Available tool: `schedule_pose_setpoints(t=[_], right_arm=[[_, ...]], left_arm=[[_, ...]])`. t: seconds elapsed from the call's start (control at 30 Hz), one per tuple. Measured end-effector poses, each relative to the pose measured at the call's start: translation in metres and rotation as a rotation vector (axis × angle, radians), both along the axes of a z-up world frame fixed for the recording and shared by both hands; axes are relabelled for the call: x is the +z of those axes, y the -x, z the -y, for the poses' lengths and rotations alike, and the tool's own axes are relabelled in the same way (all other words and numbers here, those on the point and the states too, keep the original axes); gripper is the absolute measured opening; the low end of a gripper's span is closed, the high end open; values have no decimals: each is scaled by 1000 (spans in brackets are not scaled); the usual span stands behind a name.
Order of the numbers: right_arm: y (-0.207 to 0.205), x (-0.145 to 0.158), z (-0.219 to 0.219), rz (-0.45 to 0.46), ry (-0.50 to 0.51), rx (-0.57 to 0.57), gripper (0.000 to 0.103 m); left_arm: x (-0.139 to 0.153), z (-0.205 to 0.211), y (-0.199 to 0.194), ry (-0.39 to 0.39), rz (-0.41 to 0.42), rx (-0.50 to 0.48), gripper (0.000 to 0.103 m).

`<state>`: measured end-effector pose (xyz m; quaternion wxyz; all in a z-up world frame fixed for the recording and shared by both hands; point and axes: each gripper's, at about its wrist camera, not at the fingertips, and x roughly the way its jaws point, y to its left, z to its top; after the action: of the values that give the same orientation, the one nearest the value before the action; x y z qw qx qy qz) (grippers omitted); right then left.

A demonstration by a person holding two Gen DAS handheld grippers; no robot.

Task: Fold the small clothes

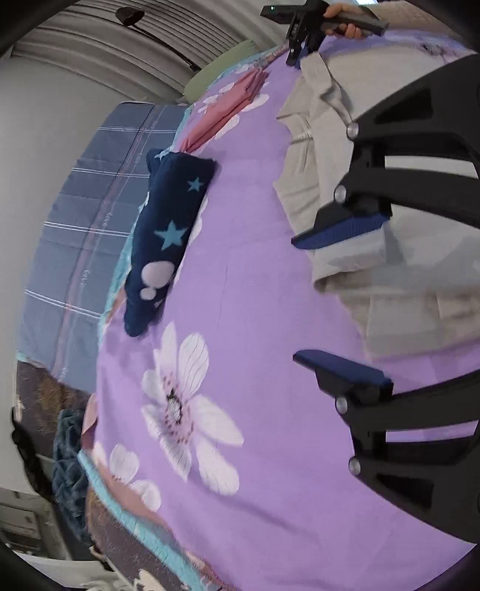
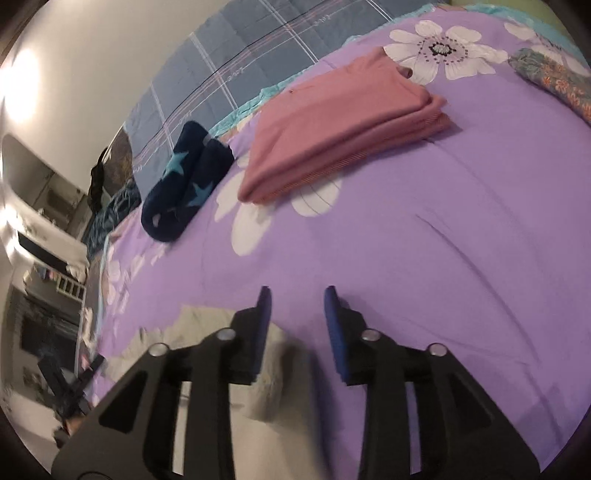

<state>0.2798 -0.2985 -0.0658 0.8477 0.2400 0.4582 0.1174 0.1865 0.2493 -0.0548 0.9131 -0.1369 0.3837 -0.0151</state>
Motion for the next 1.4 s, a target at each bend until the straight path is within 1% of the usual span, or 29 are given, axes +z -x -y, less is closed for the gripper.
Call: schedule_pose_setpoints(t=[0.1, 0.17, 0.23, 0.27, 0.3, 0.33, 0.37, 0.4, 0.43, 0.47, 0.5, 0.57, 0.6, 0.63, 0.67, 0.7, 0.73, 0.77, 0.8, 0.83, 0.9, 1.0, 1.03, 1.1, 1.13, 1.17, 1.2, 1.3, 1.4], right_arm=[[11, 7, 10, 31, 23, 23, 36], [26, 19, 8, 85, 82, 72, 37], [43, 29, 0, 150, 168, 151, 42], [53, 33, -10, 186, 227, 208, 51], [65, 35, -25, 223, 315, 287, 63], [73, 32, -38, 241, 390, 354, 67], [79, 25, -57, 244, 484, 434, 68], [78, 19, -69, 232, 542, 469, 68], [74, 9, -81, 216, 608, 494, 68], [65, -2, -93, 208, 678, 509, 68], [57, -5, -99, 218, 698, 506, 68], [32, -6, -103, 236, 710, 454, 68], [12, -2, -100, 232, 689, 382, 68], [-2, 2, -94, 222, 658, 317, 68], [-20, 7, -82, 194, 601, 221, 67], [-28, 10, -72, 170, 552, 177, 64], [-34, 12, -60, 140, 483, 142, 62], [-36, 12, -49, 117, 412, 129, 60], [-35, 11, -42, 109, 361, 136, 58], [-32, 10, -35, 105, 309, 155, 58], [-31, 5, -26, 91, 228, 179, 57], [-34, -3, -18, 62, 100, 179, 49], [-37, -4, -18, 59, 81, 177, 47], [-39, -4, -26, 54, 68, 189, 43], [-40, -4, -30, 50, 77, 198, 42], [-40, -2, -35, 49, 90, 207, 41], [-41, 1, -37, 52, 95, 214, 40], [-35, 9, -33, 69, 64, 216, 40], [-27, 13, -25, 84, 27, 215, 55]], left_arm=[[3, -7, 4, 10, 14, -12, 58], [7, -5, 10, -4, 24, -30, 62], [11, 8, 23, -58, 31, -100, 64], [11, 17, 30, -96, 33, -140, 72], [10, 26, 36, -138, 34, -175, 82], [6, 45, 43, -235, 33, -240, 86], [2, 55, 45, -300, 25, -274, 88], [-5, 68, 44, -383, 7, -312, 88], [-18, 84, 37, -502, -31, -342, 88], [-24, 91, 31, -551, -46, -345, 88], [-30, 96, 22, -586, -48, -343, 91], [-30, 96, -5, -606, -24, -290, 93], [-28, 91, -20, -617, -24, -248, 93], [-23, 83, -38, -636, -16, -168, 93], [-17, 74, -48, -640, -9, -104, 93], [-8, 60, -58, -598, 2, -40, 92], [-2, 48, -61, -531, 13, -17, 92], [4, 37, -61, -447, 24, -6, 92], [9, 23, -57, -332, 30, -13, 92], [9, 15, -54, -265, 25, -34, 92], [2, 3, -50, -153, -2, -84, 93], [-22, 1, -55, -56, -83, -106, 92], [-27, 6, -56, -37, -96, -112, 90], [-34, 16, -59, -6, -87, -148, 69], [-35, 24, -59, -1, -77, -169, 62], [-34, 29, -61, 12, -76, -202, 40], [-34, 33, -62, 14, -85, -224, 26], [-31, 44, -62, -30, -100, -247, 24], [-29, 44, -59, -43, -112, -244, 24]])
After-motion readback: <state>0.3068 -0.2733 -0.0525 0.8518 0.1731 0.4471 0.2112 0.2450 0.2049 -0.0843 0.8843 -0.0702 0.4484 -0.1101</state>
